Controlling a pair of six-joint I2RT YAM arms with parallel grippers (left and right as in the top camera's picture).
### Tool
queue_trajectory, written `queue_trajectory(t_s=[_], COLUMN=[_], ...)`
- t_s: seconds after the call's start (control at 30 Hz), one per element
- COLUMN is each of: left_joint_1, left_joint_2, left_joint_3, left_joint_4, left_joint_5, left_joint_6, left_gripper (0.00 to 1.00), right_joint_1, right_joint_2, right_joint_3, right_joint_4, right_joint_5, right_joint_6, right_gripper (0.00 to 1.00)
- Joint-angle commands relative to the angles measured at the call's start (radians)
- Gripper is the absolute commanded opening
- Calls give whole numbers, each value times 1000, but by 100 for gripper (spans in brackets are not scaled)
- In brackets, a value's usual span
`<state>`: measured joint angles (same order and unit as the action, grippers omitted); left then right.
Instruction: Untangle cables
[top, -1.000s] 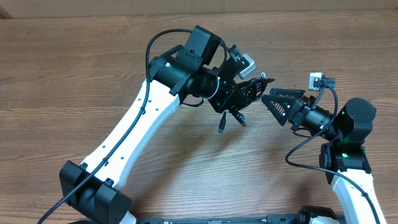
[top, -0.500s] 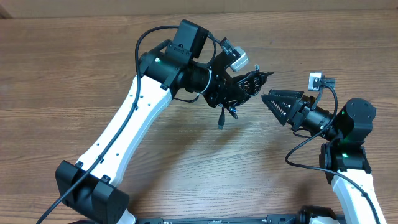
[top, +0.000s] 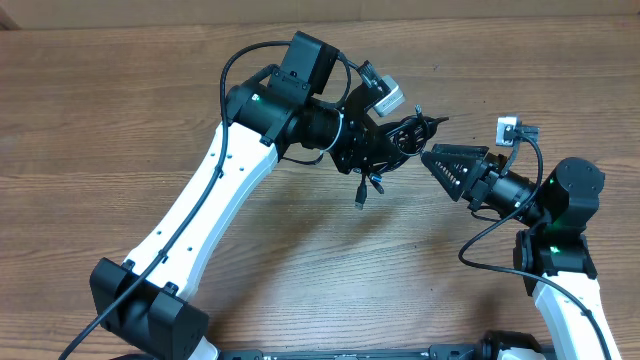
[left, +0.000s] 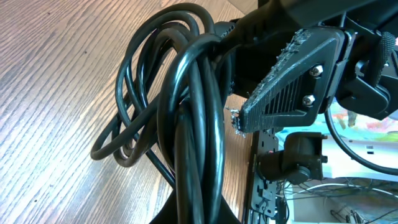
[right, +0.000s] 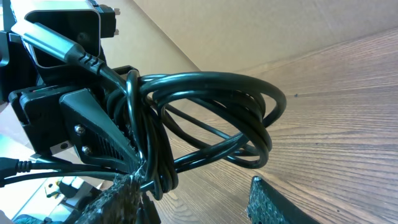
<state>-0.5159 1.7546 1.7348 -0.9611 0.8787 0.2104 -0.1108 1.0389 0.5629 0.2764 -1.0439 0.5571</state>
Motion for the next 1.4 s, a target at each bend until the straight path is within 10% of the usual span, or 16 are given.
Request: queue_trajectory(t_s=[0.0, 0.93, 1.37], left_joint_1=[-18, -59, -61], left_joint_2=[-9, -9, -8], left_joint_3=[0, 0, 0], left_joint_4=[5, 9, 19], left_joint_5=[30, 1, -19], left_joint_6=[14, 14, 8], left_gripper=[4, 4, 4], right_joint_1=[-2, -2, -2], right_joint_2=[-4, -5, -5], right_joint_3=[14, 14, 14], right_joint_4=[6, 60, 60], right_joint_5=[-13, -104, -119], right_joint_6=[1, 1, 0], right_gripper=[54, 31, 4])
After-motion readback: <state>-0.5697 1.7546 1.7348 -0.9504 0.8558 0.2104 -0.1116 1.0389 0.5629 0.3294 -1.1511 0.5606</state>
